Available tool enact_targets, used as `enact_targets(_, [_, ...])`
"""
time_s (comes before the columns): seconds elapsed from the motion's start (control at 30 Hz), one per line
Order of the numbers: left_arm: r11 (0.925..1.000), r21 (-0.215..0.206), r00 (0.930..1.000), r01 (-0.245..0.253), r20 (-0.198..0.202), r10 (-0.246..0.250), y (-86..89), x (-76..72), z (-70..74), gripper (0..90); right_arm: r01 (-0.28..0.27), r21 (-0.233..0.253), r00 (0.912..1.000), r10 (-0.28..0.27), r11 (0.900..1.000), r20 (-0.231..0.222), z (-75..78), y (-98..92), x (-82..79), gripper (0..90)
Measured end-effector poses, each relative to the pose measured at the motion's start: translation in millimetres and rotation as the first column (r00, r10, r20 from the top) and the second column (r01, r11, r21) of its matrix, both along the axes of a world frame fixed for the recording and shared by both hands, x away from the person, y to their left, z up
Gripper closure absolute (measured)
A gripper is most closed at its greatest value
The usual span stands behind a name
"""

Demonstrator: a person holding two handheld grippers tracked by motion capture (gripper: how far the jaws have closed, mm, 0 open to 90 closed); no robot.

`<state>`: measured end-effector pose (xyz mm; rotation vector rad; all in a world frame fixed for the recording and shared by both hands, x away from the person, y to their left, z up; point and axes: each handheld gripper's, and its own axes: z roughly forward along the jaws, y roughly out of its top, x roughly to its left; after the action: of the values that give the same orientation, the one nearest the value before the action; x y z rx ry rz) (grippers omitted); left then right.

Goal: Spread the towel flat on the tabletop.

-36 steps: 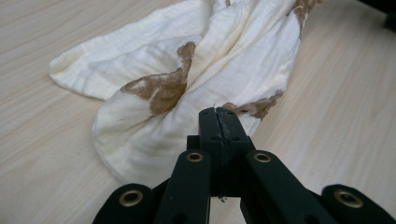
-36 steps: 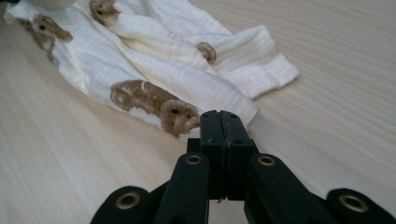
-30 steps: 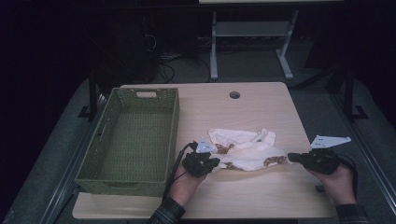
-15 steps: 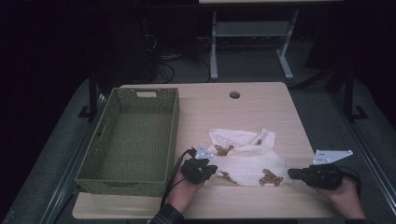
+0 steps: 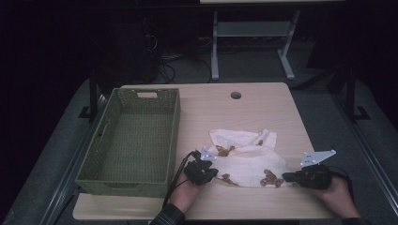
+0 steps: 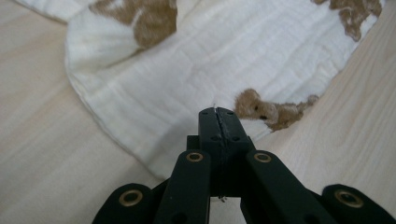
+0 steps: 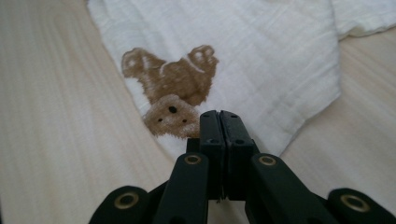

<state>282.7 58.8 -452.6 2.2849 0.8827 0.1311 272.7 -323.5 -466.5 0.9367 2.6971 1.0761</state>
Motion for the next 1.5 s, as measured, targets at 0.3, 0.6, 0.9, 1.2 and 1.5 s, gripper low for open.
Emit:
enact_targets(0.3, [0.9975, 0.044, 0.9979, 0.056, -0.037, -0.054, -1.0, -22.6, -3.0, 89.7, -0.064, 0.014, 0.9975, 0.065, 0.998, -0.029, 0.4, -2.9, -21.1, 88.3])
enact_targets(0.6, [0.9978, 0.009, 0.9966, 0.065, -0.051, -0.065, 6.0, -36.0, -0.6, 83.6, -0.072, 0.020, 0.9971, 0.072, 0.997, -0.024, 0.8, -7.9, -27.5, 85.7])
enact_targets(0.9, [0.9976, -0.015, 0.9976, 0.068, -0.014, -0.068, 0.0, -19.9, 4.4, 69.2, -0.022, 0.037, 0.9994, 0.021, 0.999, 0.029, 8.8, -4.4, -15.5, 82.6])
enact_targets(1.2, [0.9975, -0.007, 0.9972, 0.070, 0.027, -0.070, -5.3, -2.6, 8.1, 64.4, 0.021, 0.036, 0.9967, -0.024, 0.999, 0.078, 13.2, 5.0, -0.4, 80.0])
enact_targets(1.5, [0.9991, -0.004, 0.9971, 0.042, 0.064, -0.041, -7.5, 16.5, 13.4, 62.6, 0.054, 0.058, 0.9920, -0.060, 0.997, 0.112, 19.3, 10.4, 18.9, 79.0])
